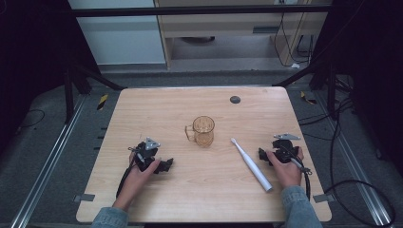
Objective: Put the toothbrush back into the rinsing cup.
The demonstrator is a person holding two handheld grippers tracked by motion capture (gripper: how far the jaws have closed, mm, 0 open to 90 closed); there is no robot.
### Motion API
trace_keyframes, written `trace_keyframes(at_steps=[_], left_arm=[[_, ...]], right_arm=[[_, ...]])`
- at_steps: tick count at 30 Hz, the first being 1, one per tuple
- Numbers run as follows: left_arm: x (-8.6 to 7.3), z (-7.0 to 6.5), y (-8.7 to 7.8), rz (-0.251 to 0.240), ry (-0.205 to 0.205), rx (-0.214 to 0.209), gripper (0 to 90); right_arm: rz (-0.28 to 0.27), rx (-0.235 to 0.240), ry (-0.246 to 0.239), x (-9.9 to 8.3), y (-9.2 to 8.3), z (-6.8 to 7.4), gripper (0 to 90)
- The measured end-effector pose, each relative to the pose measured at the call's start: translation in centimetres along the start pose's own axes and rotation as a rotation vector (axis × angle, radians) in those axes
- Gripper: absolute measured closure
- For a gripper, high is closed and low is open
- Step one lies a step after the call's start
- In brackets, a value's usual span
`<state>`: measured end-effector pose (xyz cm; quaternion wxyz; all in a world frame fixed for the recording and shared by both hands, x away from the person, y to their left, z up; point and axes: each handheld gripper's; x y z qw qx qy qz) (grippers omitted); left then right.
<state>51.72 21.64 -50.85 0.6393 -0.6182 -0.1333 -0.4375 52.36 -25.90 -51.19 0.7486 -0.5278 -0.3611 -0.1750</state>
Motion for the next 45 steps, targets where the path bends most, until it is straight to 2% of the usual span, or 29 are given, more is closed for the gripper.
trace_keyframes(at_steps=[4, 7, 10, 11, 13, 14, 15, 18, 19, 21, 24, 25, 26, 28, 29, 30, 35, 36, 38, 45], left_arm=[[0.0, 0.0, 0.0, 0.000, 0.001, 0.000, 0.0], [0.0, 0.0, 0.0, 0.000, 0.002, 0.000, 0.0], [0.0, 0.0, 0.0, 0.000, 0.002, 0.000, 0.0], [0.0, 0.0, 0.0, 0.000, 0.002, 0.000, 0.0], [0.0, 0.0, 0.0, 0.000, 0.001, 0.000, 0.0], [0.0, 0.0, 0.0, 0.001, 0.001, 0.000, 0.0], [0.0, 0.0, 0.0, 0.001, 0.001, 0.000, 0.0], [0.0, 0.0, 0.0, 0.000, 0.000, 0.000, 0.0], [0.0, 0.0, 0.0, 0.000, 0.000, 0.000, 0.0], [0.0, 0.0, 0.0, 0.000, -0.001, 0.001, 0.0], [0.0, 0.0, 0.0, 0.000, -0.001, 0.001, 0.0], [0.0, 0.0, 0.0, 0.000, -0.001, 0.001, 0.0], [0.0, 0.0, 0.0, 0.001, -0.001, 0.001, 0.0], [0.0, 0.0, 0.0, 0.000, -0.001, 0.001, 0.0], [0.0, 0.0, 0.0, 0.001, -0.001, 0.001, 0.0], [0.0, 0.0, 0.0, 0.000, -0.001, 0.002, 0.0], [0.0, 0.0, 0.0, 0.001, -0.002, 0.002, 0.0], [0.0, 0.0, 0.0, 0.000, -0.002, 0.002, 0.0], [0.0, 0.0, 0.0, 0.000, -0.002, 0.002, 0.0], [0.0, 0.0, 0.0, 0.001, -0.002, 0.003, 0.0]], right_arm=[[-0.002, 0.003, -0.007, -0.2, -0.3, 0.1, 3.0], [-0.012, 0.013, -0.012, -0.7, -0.9, 0.2, 7.8], [0.003, 0.017, 0.014, -0.6, -1.4, 0.0, 15.8], [-0.002, 0.036, 0.032, -0.5, -1.7, 0.0, 16.2], [-0.007, 0.045, 0.032, -0.4, -2.1, 0.1, 16.7], [-0.016, 0.017, -0.021, -0.1, -3.2, 0.8, 17.7], [-0.022, 0.017, -0.041, 0.1, -3.7, 1.2, 16.7], [-0.041, 0.023, -0.084, 0.6, -4.9, 2.3, 13.1], [-0.041, 0.023, -0.084, 0.6, -4.9, 2.3, 13.1], [-0.046, 0.048, -0.110, 0.7, -5.5, 3.4, 12.0], [-0.049, 0.068, -0.140, 0.8, -5.9, 4.4, 20.8], [-0.049, 0.068, -0.140, 0.8, -5.9, 4.4, 20.8], [-0.049, 0.105, -0.155, 1.0, -6.1, 5.3, 25.8], [-0.051, 0.117, -0.171, 1.1, -6.1, 5.6, 27.3], [-0.053, 0.122, -0.211, 1.2, -6.0, 6.4, 28.8], [-0.053, 0.125, -0.221, 1.2, -5.9, 6.6, 29.1], [-0.019, 0.146, -0.225, 1.3, -5.6, 7.5, 29.7], [0.012, 0.140, -0.230, 1.3, -5.2, 7.9, 27.6], [0.035, 0.145, -0.231, 1.3, -4.8, 8.4, 27.1], [0.073, 0.151, -0.250, 1.9, -4.0, 9.8, 26.3]])
Point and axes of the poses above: each handheld gripper's, and its own axes: y roughly forward along the jaws, x roughly out of its top, z roughly to its left, and after that the axes turned 15 degrees about x, right-handed
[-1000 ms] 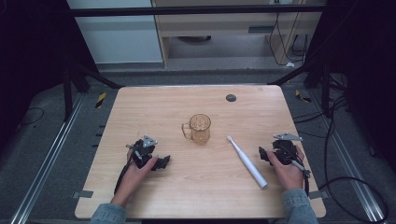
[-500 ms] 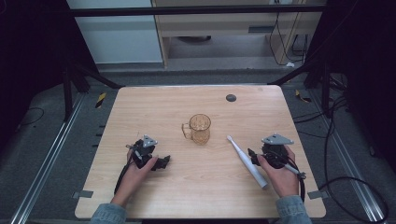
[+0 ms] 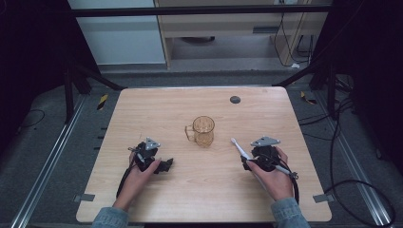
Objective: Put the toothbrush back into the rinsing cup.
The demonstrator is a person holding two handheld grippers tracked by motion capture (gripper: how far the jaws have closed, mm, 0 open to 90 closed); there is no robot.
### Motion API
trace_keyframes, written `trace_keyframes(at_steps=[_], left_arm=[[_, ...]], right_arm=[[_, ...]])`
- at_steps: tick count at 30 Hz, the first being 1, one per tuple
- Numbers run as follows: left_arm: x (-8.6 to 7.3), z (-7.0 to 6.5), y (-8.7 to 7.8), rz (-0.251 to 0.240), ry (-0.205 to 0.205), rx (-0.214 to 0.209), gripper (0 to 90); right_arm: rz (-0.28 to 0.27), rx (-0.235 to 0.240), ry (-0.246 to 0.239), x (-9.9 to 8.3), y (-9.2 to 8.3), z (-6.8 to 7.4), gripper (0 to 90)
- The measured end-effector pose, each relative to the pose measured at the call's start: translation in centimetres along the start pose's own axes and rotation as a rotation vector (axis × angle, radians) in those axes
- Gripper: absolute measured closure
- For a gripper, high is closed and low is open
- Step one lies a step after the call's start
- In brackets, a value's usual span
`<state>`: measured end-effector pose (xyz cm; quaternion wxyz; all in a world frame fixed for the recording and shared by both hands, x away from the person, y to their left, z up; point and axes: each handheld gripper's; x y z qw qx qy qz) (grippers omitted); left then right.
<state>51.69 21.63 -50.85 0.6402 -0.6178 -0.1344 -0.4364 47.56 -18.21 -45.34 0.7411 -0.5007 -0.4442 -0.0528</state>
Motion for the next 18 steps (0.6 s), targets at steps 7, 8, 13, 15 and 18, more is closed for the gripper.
trace_keyframes(at_steps=[7, 8, 13, 15, 18], left_arm=[[0.0, 0.0, 0.0, 0.000, 0.000, 0.001, 0.0], [0.0, 0.0, 0.0, 0.000, 0.000, 0.001, 0.0], [0.0, 0.0, 0.0, 0.000, -0.001, 0.001, 0.0], [0.0, 0.0, 0.0, 0.000, -0.001, 0.001, 0.0], [0.0, 0.0, 0.0, 0.000, -0.001, 0.001, 0.0]], right_arm=[[0.044, 0.008, -0.018, 1.2, 0.2, 0.4, 31.6], [0.052, 0.014, -0.014, 1.3, 0.2, 0.5, 33.4], [0.094, 0.025, -0.022, 1.7, 0.2, 0.4, 38.3], [0.112, 0.032, -0.020, 2.0, 0.2, 0.2, 42.3], [0.127, 0.033, -0.014, 2.2, 0.1, 0.0, 44.2]])
Point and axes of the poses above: each handheld gripper's, and its own axes: y roughly forward along the jaws, x roughly out of its top, z roughly to its left, and after that the axes turned 15 degrees about x, right-handed
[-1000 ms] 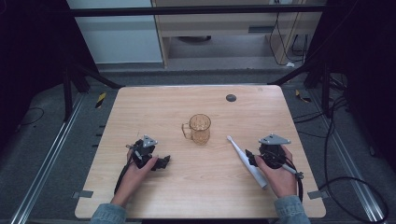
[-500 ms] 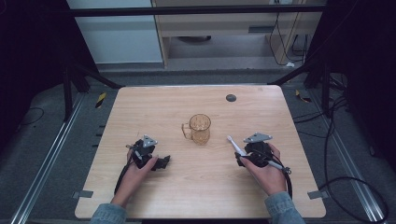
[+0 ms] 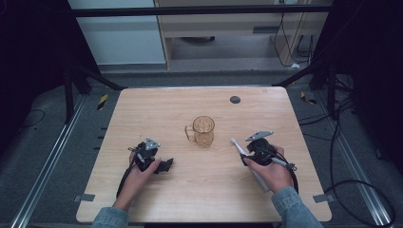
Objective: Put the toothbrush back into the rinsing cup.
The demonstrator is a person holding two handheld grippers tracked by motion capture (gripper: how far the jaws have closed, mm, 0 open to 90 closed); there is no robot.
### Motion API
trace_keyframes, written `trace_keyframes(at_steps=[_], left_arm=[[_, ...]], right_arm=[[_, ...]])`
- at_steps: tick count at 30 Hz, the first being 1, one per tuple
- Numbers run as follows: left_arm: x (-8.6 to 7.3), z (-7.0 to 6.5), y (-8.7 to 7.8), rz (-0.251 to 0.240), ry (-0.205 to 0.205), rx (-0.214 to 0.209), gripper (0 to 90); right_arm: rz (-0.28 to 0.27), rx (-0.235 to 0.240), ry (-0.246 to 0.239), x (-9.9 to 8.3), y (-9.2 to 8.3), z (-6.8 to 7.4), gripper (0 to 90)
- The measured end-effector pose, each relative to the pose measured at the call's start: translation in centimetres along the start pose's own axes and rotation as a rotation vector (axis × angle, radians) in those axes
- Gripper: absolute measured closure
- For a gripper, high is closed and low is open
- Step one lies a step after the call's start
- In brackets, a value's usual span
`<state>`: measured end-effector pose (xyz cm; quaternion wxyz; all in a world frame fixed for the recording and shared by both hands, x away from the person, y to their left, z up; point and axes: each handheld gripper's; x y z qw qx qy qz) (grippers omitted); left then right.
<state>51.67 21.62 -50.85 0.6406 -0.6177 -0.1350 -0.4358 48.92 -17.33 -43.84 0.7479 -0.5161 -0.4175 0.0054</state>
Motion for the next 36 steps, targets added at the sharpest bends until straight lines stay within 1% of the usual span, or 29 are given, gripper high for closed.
trace_keyframes(at_steps=[2, 5, 8, 9, 11, 14, 15, 19, 21, 22, 34, 36], left_arm=[[0.0, 0.0, 0.0, 0.000, 0.000, 0.000, 0.0], [0.0, 0.0, 0.0, 0.000, -0.001, -0.001, 0.0], [0.0, 0.0, 0.0, 0.000, 0.000, -0.001, 0.0], [0.0, 0.0, 0.0, 0.000, -0.001, -0.001, 0.0], [0.0, 0.0, 0.0, 0.000, -0.001, -0.001, 0.0], [0.0, 0.0, 0.0, 0.000, -0.001, -0.001, 0.0], [0.0, 0.0, 0.0, 0.000, -0.001, -0.001, 0.0], [0.0, 0.0, 0.0, 0.000, -0.001, -0.001, 0.0], [0.0, 0.0, 0.0, 0.000, -0.001, -0.001, 0.0], [0.0, 0.0, 0.0, 0.000, -0.002, -0.001, 0.0], [0.0, 0.0, 0.0, 0.000, 0.000, -0.001, 0.0], [0.0, 0.0, 0.0, 0.000, 0.000, -0.002, 0.0]], right_arm=[[0.020, 0.010, 0.013, 0.4, -0.2, -0.4, 46.0], [0.040, 0.011, 0.009, 0.8, -0.4, -0.7, 46.4], [0.052, 0.030, 0.034, 1.2, -0.4, -1.2, 46.8], [0.056, 0.036, 0.035, 1.3, -0.3, -1.3, 46.7], [0.068, 0.036, 0.042, 1.5, -0.2, -1.3, 47.4], [0.076, 0.040, 0.034, 1.7, 0.0, -1.4, 47.6], [0.077, 0.043, 0.041, 1.8, 0.1, -1.3, 47.5], [0.088, 0.047, 0.037, 2.1, 0.4, -1.4, 46.5], [0.089, 0.059, 0.055, 2.3, 0.5, -1.5, 45.9], [0.088, 0.064, 0.053, 2.3, 0.6, -1.5, 45.6], [0.138, 0.062, 0.054, 2.5, 1.7, -1.6, 44.2], [0.150, 0.057, 0.058, 2.2, 2.0, -1.8, 44.8]])
Point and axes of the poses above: each handheld gripper's, and its own axes: y roughly forward along the jaws, x roughly out of its top, z roughly to its left, and after that the axes turned 15 degrees about x, right-handed
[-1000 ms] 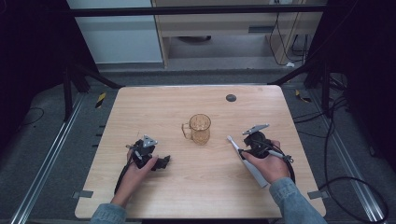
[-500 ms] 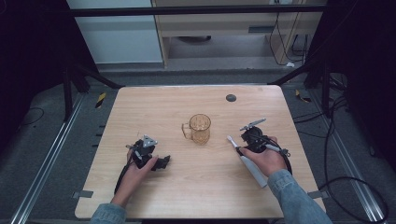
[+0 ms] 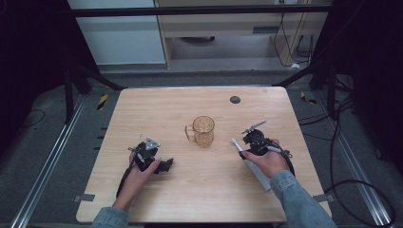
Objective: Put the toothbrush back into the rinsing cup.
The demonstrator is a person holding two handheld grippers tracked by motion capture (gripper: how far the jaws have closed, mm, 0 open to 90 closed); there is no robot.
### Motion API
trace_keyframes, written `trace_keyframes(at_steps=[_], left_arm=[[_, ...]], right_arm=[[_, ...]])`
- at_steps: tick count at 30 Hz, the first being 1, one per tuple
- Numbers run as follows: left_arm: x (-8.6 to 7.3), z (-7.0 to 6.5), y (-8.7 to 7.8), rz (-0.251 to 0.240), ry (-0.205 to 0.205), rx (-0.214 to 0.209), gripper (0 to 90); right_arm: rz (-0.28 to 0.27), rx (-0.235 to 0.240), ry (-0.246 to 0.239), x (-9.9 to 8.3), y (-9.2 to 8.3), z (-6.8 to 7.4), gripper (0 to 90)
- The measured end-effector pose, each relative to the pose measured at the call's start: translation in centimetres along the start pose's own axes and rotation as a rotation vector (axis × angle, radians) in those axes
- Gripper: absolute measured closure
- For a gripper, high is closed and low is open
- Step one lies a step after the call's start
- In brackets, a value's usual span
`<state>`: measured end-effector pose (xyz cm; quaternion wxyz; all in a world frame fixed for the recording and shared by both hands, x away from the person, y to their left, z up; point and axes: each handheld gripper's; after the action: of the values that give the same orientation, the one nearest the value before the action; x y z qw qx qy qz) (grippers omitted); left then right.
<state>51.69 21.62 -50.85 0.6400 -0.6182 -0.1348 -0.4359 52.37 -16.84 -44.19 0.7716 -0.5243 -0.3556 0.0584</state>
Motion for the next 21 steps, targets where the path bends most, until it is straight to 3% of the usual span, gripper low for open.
trace_keyframes(at_steps=[21], left_arm=[[0.0, 0.0, 0.0, 0.000, 0.001, -0.001, 0.0]], right_arm=[[0.081, 0.008, 0.023, -2.1, 1.3, -0.6, 50.9]])
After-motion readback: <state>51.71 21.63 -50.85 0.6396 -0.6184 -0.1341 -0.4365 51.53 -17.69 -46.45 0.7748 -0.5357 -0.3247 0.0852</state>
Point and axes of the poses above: each handheld gripper's, and its own axes: y roughly forward along the jaws, x roughly out of its top, z roughly to its left, and after that the axes turned 15 degrees about x, right-handed
